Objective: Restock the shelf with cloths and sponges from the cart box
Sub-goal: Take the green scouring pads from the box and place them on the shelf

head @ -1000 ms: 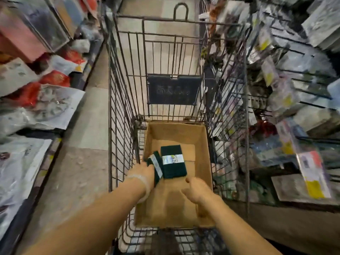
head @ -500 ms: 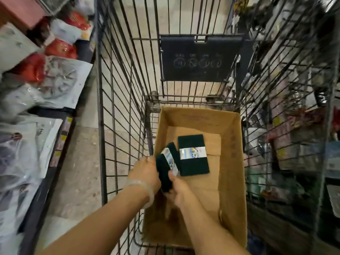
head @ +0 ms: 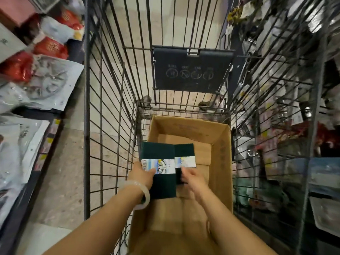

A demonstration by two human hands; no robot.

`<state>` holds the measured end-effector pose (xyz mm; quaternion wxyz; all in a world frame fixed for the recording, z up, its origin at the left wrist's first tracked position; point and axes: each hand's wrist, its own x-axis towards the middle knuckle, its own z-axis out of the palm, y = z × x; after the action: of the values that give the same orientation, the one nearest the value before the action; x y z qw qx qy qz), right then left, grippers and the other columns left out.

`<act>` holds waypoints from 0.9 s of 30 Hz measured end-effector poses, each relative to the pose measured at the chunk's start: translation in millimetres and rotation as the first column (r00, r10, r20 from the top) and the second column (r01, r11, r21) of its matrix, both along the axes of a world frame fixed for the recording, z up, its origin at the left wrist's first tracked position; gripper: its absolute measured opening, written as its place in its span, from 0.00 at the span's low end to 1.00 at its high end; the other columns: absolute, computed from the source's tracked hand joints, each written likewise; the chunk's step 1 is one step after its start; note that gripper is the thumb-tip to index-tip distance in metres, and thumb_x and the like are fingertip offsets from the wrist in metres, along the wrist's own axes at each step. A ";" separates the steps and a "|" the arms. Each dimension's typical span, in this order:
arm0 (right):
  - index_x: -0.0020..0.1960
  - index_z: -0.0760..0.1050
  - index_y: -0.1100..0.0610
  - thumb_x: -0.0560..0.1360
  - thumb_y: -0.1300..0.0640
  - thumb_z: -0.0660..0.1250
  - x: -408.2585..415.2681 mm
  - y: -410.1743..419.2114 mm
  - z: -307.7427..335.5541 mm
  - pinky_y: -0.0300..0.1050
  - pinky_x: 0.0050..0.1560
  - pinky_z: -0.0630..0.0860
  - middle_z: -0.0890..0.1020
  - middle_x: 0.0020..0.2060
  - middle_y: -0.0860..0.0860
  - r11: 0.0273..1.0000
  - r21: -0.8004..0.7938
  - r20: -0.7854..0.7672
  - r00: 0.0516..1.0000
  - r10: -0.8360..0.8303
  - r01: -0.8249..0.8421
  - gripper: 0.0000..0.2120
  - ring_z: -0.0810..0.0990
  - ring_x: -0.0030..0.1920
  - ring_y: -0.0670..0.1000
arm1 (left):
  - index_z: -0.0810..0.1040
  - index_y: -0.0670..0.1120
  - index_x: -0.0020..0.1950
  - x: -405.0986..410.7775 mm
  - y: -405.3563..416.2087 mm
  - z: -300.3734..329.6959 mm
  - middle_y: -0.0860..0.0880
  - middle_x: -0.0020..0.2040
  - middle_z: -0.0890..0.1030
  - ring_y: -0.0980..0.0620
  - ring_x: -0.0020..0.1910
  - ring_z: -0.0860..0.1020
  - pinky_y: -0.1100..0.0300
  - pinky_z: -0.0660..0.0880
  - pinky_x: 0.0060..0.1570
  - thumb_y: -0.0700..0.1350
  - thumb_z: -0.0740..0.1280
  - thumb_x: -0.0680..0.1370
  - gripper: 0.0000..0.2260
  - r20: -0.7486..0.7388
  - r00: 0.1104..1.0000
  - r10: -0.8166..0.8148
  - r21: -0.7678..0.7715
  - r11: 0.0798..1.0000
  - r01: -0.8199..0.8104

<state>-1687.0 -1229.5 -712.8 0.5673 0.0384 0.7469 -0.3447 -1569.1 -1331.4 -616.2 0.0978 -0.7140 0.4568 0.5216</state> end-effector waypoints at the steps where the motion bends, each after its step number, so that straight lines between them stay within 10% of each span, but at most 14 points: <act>1: 0.60 0.73 0.62 0.77 0.54 0.66 -7.8 0.4 -15.8 0.47 0.53 0.74 0.80 0.56 0.60 0.993 0.095 -0.165 0.983 0.084 -0.069 0.16 0.78 0.57 0.59 | 0.66 0.44 0.68 1.1 1.7 -4.7 0.42 0.64 0.74 0.43 0.61 0.74 0.49 0.71 0.59 0.44 0.63 0.79 0.18 -0.001 1.000 0.008 0.008 1.000 -0.008; 5: 0.59 0.72 0.58 0.66 0.43 0.74 -21.0 -6.5 -59.3 0.51 0.55 0.76 0.79 0.57 0.57 0.923 0.294 -0.409 0.841 0.355 -0.247 0.29 0.77 0.57 0.57 | 0.67 0.44 0.67 7.4 7.4 -22.8 0.43 0.63 0.75 0.50 0.51 0.73 0.61 0.72 0.42 0.42 0.63 0.79 0.16 -0.068 0.994 0.088 0.011 0.996 -0.088; 8: 0.60 0.71 0.62 0.61 0.45 0.79 -15.9 -16.6 -74.1 0.53 0.61 0.72 0.76 0.58 0.59 0.880 0.367 -0.458 0.765 0.454 -0.302 0.36 0.74 0.61 0.60 | 0.71 0.45 0.63 10.1 7.8 -28.9 0.44 0.60 0.77 0.47 0.54 0.76 0.53 0.76 0.52 0.42 0.64 0.79 0.13 -0.104 0.984 0.147 0.018 0.989 -0.146; 27: 0.62 0.73 0.56 0.78 0.61 0.63 -37.7 24.8 72.1 0.54 0.62 0.74 0.79 0.59 0.54 0.975 -0.097 -0.141 0.972 0.186 -0.200 0.13 0.77 0.59 0.55 | 0.73 0.43 0.62 15.4 16.9 52.6 0.41 0.59 0.79 0.41 0.58 0.77 0.45 0.72 0.62 0.40 0.64 0.78 0.13 -0.173 0.979 0.110 -0.037 0.992 -0.118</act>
<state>-1724.6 -1204.6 -640.7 0.5492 -0.0887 0.7624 -0.3304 -1553.7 -1314.4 -563.6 0.0112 -0.6939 0.4340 0.5745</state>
